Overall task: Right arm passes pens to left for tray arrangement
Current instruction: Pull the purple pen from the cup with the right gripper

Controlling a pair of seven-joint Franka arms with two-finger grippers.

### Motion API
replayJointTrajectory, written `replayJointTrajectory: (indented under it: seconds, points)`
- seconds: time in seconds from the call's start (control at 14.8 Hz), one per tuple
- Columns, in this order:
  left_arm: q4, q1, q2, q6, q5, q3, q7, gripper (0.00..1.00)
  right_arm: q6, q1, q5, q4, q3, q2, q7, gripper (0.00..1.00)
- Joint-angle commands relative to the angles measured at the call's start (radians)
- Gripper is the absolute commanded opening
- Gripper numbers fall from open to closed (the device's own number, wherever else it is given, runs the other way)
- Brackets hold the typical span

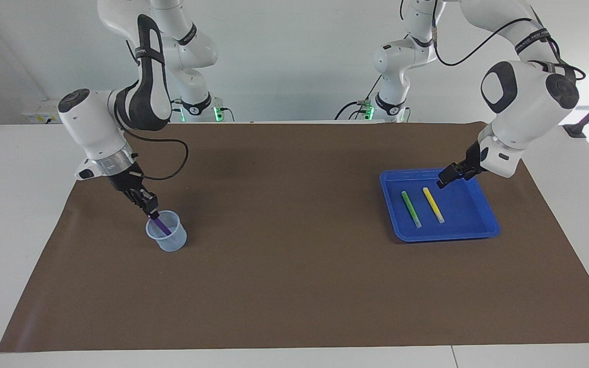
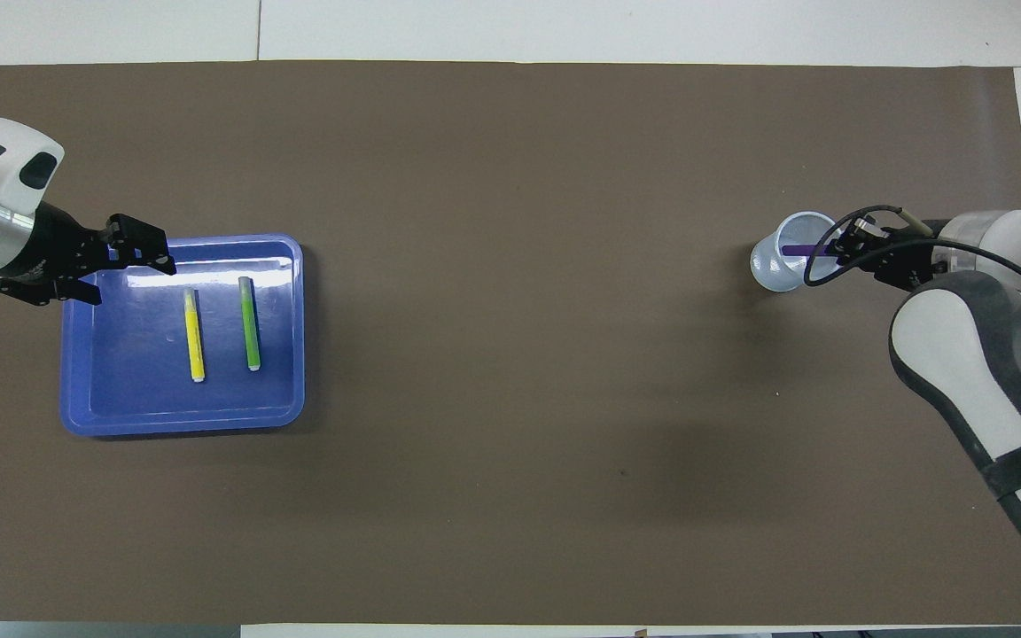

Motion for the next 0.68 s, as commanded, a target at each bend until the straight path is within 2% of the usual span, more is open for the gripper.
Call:
replayJointTrajectory:
  seconds: [0.0, 0.27, 0.41, 0.61]
  points:
    - [-0.003, -0.001, -0.087, -0.054, -0.108, 0.007, -0.12, 1.0, -0.145, -0.004, 0.015, 0.102, 0.008, -0.031, 0.0, 0.0]
    - [-0.004, -0.005, -0.156, -0.042, -0.265, 0.005, -0.388, 1.0, -0.368, -0.004, 0.001, 0.247, 0.008, -0.071, 0.003, 0.0]
    - [-0.007, -0.004, -0.178, -0.034, -0.375, 0.008, -0.517, 1.0, -0.457, -0.002, 0.001, 0.317, 0.013, -0.07, 0.062, 0.0]
    - [-0.035, -0.004, -0.221, 0.027, -0.483, 0.008, -0.712, 1.0, -0.502, -0.002, 0.01, 0.391, 0.103, -0.045, 0.255, 0.0]
